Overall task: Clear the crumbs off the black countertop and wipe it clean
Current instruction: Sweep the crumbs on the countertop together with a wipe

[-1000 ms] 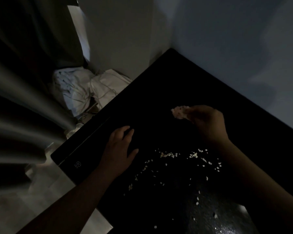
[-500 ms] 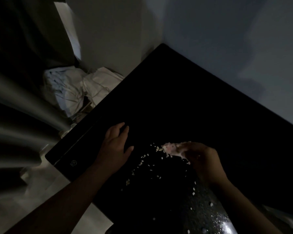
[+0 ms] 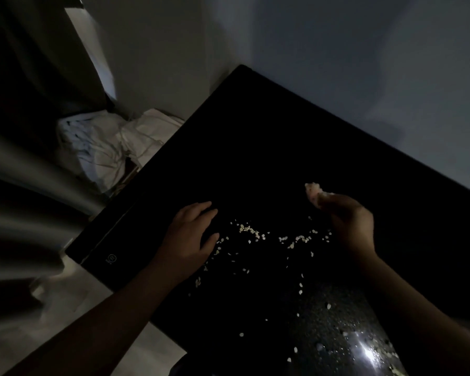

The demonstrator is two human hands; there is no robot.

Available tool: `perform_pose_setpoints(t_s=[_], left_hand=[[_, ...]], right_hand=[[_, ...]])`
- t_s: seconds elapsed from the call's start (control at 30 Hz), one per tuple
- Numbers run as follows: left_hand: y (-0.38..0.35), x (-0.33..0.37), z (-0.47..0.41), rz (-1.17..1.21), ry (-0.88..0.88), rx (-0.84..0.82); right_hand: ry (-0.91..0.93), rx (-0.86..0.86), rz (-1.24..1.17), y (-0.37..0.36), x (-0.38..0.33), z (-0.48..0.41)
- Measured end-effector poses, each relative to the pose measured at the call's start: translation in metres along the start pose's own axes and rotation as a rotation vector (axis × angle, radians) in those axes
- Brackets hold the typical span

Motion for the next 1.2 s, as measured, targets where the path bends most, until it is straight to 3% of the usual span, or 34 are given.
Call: perform_pose_setpoints(t_s=[0.13,0.27,0.37,0.47,0.53,0.73,0.87,0.97,1.1,1.2], left_hand=[[0.007,0.004,0.010,0.013,0.010,-0.051],[0.012,0.005,0.024,-0.006,0.006,-0.080],[0.016,0.001,0.036,0.041,0.024,-0.100],[0.020,-0.006,0.048,0.048,0.046,-0.103],[0.023,-0.011,0.055,0.053,0.060,-0.113],[0.032,-0.020,0.079,0.044,0.120,-0.059],[0.029,-0.022,0.097,0.038,0.145,-0.028],[0.023,-0.025,0.107,0.055,0.195,-0.010],[0.011,-0.025,0.114,0.040,0.265,0.033],[0.004,-0.017,0.116,0.008,0.308,0.072]], right_hand=[[0.106,-0.008,0.028,-0.010,0.000,0.044],[0.054,-0.097,0.187,-0.012,0.006,0.092],[-0.034,-0.097,-0.012,-0.009,-0.008,0.099],[-0.129,0.078,-0.185,-0.004,-0.024,0.089],[-0.072,0.090,-0.198,-0.011,-0.044,0.080],[0.323,-0.263,0.063,-0.083,-0.100,0.041],[0.268,-0.446,0.181,-0.129,-0.090,0.005],[0.333,-0.508,0.260,-0.140,-0.083,-0.005],[0.190,-0.479,0.244,-0.126,-0.054,0.007],[0.272,-0.528,0.394,-0.095,-0.037,0.031]])
Point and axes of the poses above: each hand's wrist, its own z-axis away from the middle knuckle, its own y-axis out of the back of the hand, x = y × z, the point moved 3 cm from there along -z, towards the middle knuckle, and after that the axes turned 8 degrees about -z, right-handed, at the moved point
